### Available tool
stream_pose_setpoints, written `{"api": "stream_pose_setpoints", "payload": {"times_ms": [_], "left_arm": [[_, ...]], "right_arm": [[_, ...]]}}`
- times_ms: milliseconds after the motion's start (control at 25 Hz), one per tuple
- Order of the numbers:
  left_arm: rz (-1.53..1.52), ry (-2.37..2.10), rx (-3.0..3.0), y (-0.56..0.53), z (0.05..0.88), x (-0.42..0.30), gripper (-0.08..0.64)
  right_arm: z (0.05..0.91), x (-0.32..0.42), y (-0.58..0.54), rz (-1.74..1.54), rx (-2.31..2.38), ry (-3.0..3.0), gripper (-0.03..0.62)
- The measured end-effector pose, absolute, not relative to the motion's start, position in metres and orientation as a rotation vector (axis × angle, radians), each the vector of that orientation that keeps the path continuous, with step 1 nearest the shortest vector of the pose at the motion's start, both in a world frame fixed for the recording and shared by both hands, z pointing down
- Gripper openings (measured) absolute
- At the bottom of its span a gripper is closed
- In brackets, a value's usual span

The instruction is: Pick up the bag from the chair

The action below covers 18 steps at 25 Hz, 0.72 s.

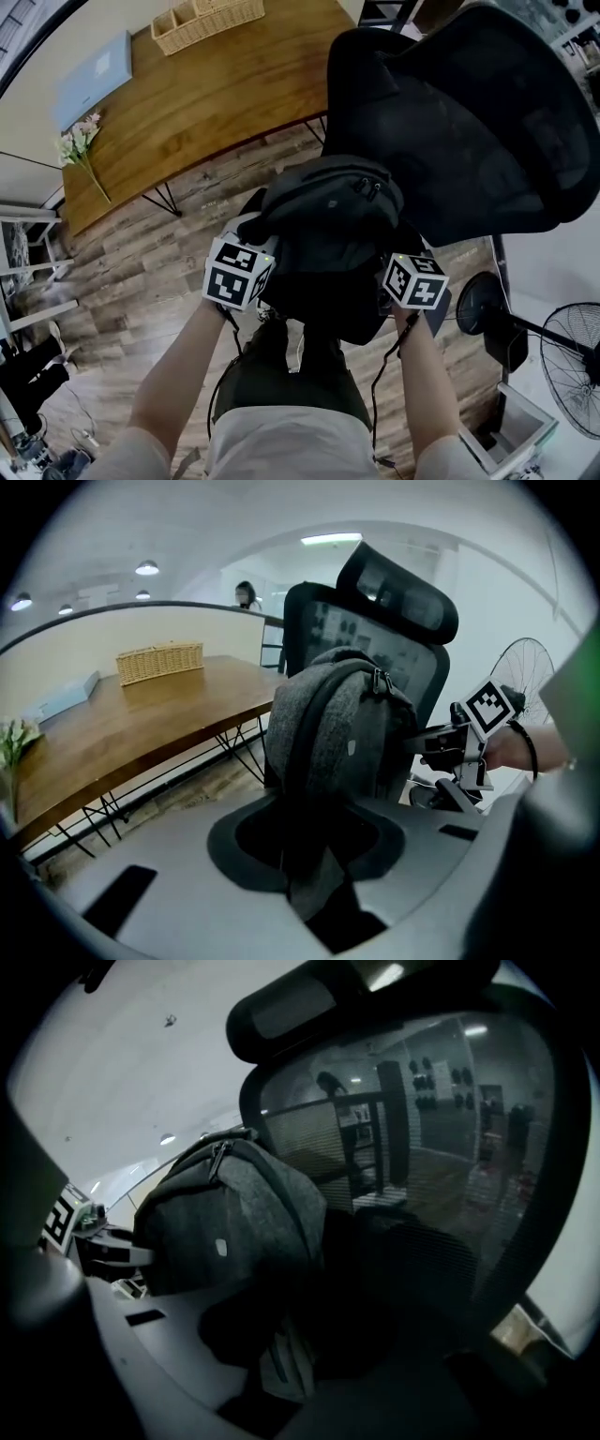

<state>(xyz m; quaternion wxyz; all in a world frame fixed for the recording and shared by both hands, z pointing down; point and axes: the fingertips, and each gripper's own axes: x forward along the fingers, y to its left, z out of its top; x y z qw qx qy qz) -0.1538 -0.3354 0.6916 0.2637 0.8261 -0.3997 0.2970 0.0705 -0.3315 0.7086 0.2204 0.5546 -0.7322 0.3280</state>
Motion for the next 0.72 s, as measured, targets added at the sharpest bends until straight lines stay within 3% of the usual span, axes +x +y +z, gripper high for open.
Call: {"api": "stream_pose_setpoints", "payload": {"times_ms": [400, 720], "left_arm": [[0.723, -1.104, 2.288, -0.316, 0.601, -0.161, 0.094], [0.629, -1.199, 2.433, -0.319, 0.483, -0.164, 0.094]], "right_arm": [[0.591, 0.062, -0.314, 0.709, 1.519, -2.067, 0.089], [0.479, 0.060, -0.303, 0.641, 1.609, -2.172, 0.086]]}}
